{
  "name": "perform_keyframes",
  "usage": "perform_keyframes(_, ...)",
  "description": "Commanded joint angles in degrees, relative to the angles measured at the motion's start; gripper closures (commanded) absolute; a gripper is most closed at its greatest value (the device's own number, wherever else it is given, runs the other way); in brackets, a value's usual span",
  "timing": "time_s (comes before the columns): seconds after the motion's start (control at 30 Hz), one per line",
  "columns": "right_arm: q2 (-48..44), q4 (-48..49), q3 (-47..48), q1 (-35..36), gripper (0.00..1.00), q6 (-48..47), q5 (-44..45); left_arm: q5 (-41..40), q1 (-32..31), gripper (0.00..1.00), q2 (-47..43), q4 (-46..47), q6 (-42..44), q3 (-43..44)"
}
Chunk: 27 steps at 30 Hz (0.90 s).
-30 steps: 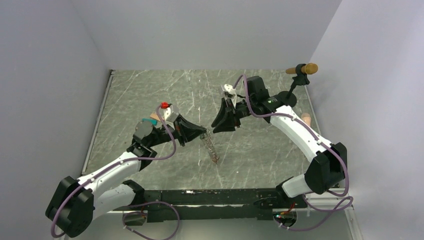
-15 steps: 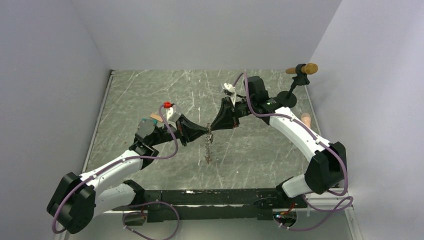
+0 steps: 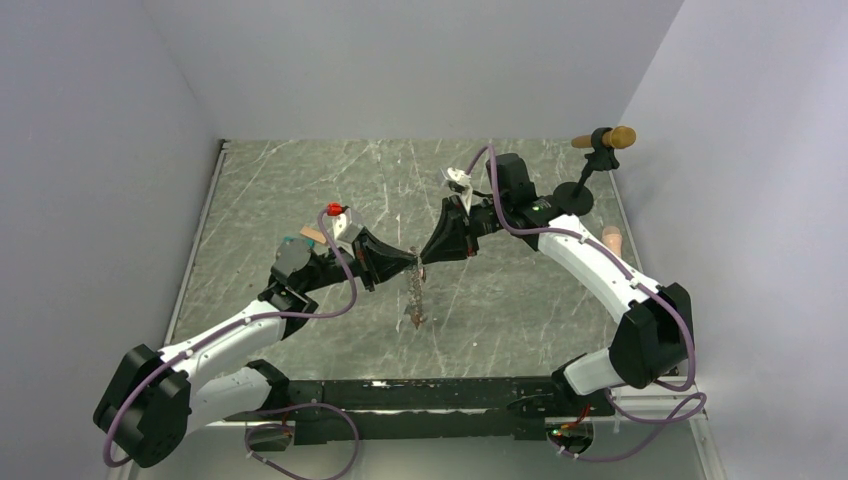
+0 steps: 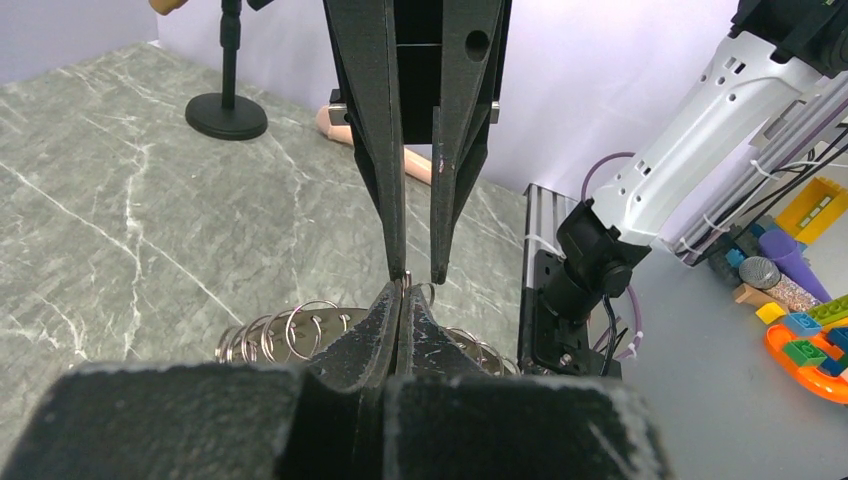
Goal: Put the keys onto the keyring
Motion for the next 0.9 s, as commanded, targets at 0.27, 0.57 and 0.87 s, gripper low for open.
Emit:
perform_keyframes(0.27,-1.49,1.43,-0.29,0.57,0.83,-0.2,-2.19,-1.61,-0.22,1.0,-1.39,5.78,-0.47,2.29)
perform_keyframes(0.57,-1.29,0.65,0.02,1.37,0.97,-1.08,-1.31,-2.41,-0.43,1.0,-1.62,5.31,-0.39,2.22)
perform_keyframes(0.87,0.05,-20.26,7.04,1.56,1.0,-24.7,2.63,1.04,-0.34,0.67,-1.21,0.72,-0.57,4.42)
